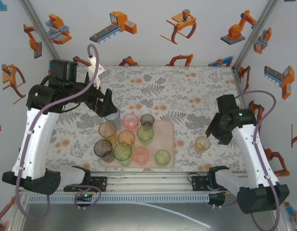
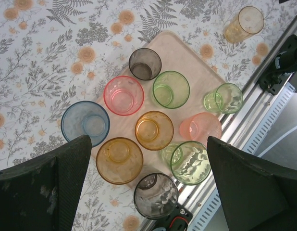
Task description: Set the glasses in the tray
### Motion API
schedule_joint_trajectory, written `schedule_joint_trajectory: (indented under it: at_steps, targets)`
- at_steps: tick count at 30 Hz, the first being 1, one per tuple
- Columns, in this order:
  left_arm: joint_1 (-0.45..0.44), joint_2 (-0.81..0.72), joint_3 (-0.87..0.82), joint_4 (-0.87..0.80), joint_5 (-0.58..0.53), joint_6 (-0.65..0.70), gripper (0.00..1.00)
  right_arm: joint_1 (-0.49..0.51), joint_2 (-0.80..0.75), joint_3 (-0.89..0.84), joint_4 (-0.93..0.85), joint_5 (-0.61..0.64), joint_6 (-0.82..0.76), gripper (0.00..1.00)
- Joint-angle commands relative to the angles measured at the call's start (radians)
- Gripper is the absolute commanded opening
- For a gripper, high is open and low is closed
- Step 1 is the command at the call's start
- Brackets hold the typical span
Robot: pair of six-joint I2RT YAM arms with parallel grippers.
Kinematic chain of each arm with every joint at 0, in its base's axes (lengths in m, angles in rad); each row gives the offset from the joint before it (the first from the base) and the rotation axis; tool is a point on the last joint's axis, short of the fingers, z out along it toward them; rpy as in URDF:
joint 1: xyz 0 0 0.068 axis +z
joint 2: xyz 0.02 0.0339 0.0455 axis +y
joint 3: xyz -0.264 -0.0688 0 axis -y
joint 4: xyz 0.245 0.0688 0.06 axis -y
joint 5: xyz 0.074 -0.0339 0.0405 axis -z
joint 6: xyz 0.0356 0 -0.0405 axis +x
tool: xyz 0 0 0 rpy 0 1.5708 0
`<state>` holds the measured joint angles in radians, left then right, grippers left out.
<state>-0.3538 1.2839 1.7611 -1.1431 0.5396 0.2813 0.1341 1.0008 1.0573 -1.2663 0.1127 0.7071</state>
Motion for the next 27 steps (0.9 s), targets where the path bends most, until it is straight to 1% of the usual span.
schedule_joint_trajectory:
  at_steps: [1,9,15,21,27]
  targets:
    - [-0.004,0.01,0.034,0.004,0.029,0.003,0.97,-0.007,-0.063,-0.083,0.03,-0.024,0.021,0.5]
    - [-0.006,0.02,0.05,-0.007,0.059,0.0,0.97,-0.007,-0.125,-0.222,0.104,-0.021,0.055,0.45]
    - [-0.008,0.012,0.042,-0.061,0.181,0.027,0.97,-0.007,-0.131,-0.233,0.146,-0.023,0.059,0.43]
    - [-0.01,-0.002,0.031,-0.062,0.175,0.029,0.97,-0.007,-0.11,-0.237,0.154,-0.015,0.054,0.43]
    - [-0.009,-0.014,0.037,-0.078,0.217,0.042,0.97,-0.007,-0.107,-0.243,0.159,-0.008,0.058,0.41]
